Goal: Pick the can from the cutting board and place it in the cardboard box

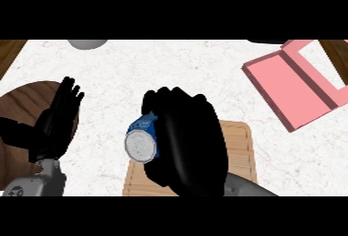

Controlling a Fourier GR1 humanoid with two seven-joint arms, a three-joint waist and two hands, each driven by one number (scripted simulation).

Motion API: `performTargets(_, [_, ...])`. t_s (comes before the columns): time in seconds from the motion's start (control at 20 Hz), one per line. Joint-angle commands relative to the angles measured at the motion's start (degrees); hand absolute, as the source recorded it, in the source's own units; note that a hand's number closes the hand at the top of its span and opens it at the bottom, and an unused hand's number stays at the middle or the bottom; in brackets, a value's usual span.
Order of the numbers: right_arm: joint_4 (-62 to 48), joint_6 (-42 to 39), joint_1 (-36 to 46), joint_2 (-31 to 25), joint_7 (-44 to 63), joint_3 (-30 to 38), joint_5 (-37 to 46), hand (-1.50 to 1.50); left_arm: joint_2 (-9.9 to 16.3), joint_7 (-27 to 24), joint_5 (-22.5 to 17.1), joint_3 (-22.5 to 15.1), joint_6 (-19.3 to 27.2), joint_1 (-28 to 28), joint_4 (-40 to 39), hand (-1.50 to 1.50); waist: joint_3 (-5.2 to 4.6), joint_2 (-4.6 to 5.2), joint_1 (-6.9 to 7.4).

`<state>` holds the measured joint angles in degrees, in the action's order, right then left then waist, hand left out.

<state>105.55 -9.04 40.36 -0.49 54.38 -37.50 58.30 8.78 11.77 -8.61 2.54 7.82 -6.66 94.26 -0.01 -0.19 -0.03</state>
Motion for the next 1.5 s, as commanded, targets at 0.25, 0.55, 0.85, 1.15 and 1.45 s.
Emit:
performTargets(0.25, [-1.3,-3.7,5.8,-5.0,-3.4,22.4,-4.1,1.50,-1.1,-2.3,0.3,-0.5,-0.9,3.2,0.1,0.00,0.00,0.25,0.36])
performTargets(0.55, [-8.8,-3.9,7.8,-6.7,-5.8,28.2,-4.1,1.50,-1.6,-1.5,1.2,0.0,0.1,-2.5,-3.7,0.00,-0.01,0.29,0.23])
performTargets(0.85, [-14.0,3.9,-0.1,-14.9,-16.4,30.1,1.4,1.50,-1.9,0.5,0.8,-0.9,-0.6,1.8,1.6,0.00,0.02,0.31,0.43])
performTargets(1.15, [-28.5,9.6,1.5,-17.9,-26.6,34.1,1.7,1.50,-0.7,-0.4,0.5,0.8,-1.8,-0.5,-1.0,0.00,0.01,0.41,0.51])
performTargets(1.45, [-41.0,5.9,3.0,-22.5,-31.9,33.7,3.7,1.50,-0.7,-1.1,0.4,0.0,-2.9,3.1,2.3,0.00,-0.02,0.47,1.38])
